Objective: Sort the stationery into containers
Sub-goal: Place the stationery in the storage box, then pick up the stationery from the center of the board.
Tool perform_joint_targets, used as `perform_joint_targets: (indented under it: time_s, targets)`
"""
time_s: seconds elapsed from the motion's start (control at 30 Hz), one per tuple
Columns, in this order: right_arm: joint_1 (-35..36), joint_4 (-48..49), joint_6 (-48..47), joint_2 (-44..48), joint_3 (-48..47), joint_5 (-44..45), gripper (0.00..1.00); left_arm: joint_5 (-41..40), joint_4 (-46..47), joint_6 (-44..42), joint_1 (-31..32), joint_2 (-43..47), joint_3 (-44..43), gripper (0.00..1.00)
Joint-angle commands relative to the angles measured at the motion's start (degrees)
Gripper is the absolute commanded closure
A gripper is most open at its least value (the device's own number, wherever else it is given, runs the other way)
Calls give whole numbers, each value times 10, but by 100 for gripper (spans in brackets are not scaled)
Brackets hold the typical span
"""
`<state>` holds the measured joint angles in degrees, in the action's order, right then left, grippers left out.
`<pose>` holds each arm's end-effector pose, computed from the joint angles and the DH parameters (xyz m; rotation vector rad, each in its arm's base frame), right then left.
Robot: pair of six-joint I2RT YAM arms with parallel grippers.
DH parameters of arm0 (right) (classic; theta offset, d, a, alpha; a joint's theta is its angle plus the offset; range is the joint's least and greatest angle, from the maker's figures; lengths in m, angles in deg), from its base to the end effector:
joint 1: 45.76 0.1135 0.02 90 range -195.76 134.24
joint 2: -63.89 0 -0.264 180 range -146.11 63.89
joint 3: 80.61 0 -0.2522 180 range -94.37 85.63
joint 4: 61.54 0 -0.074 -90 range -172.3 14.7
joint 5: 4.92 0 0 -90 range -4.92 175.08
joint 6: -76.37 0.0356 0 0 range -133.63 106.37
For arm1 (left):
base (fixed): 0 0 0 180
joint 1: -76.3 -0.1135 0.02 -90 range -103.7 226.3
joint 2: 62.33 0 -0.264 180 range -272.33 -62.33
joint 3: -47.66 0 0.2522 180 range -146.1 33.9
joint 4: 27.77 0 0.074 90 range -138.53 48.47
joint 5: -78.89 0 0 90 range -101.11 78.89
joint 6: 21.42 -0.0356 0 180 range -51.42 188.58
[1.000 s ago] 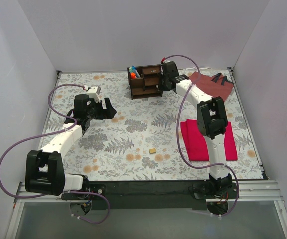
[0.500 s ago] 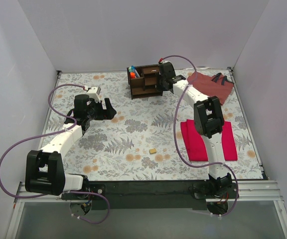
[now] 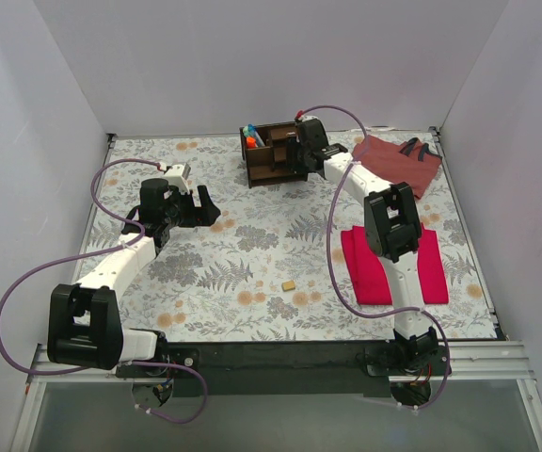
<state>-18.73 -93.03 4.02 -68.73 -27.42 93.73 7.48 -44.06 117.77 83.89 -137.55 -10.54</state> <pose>0.4804 0.2391 0.2161 -0.0988 2.2237 0.2632 0.2799 -0.0487 0.2358 -0.6148 2.1794 -0.9033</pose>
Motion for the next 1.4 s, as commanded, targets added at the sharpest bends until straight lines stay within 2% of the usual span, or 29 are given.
perform_joint_targets:
  time_s: [0.0,0.13,0.3,0.37,0.43,0.47,0.5,0.53,0.63,0.73,0.9,1.13,1.37]
  targets:
    - [1,20,-9,57,31,-11,38,10,9,3,-4,15,0,21]
    - [2,8,-15,132,104,-40,36,13,11,4,-4,32,2,21]
    - [5,-4,-68,249,259,-118,30,12,11,-1,-4,60,14,21]
    - [6,-4,-116,290,324,-215,30,12,13,-3,-4,73,21,21]
    - [5,-5,-222,312,364,-323,33,12,14,-4,-4,79,26,21]
    - [11,-15,-265,328,389,-443,39,14,15,-6,-4,85,29,21]
    - [21,-38,-311,334,412,-473,39,14,16,-6,-4,88,36,21]
    - [33,-60,-413,340,425,-478,39,14,16,-7,-4,90,38,20]
    - [79,-105,-562,374,483,-478,38,13,18,-7,-4,101,51,20]
    - [117,-79,-631,416,538,-455,38,13,14,-6,-4,111,58,21]
    - [151,-33,-682,453,589,-440,41,11,-3,-13,-4,120,57,21]
    - [174,36,-691,453,619,-404,40,9,-20,-20,-4,126,52,21]
    - [188,47,-735,448,644,-383,41,8,-27,-20,-4,124,49,21]
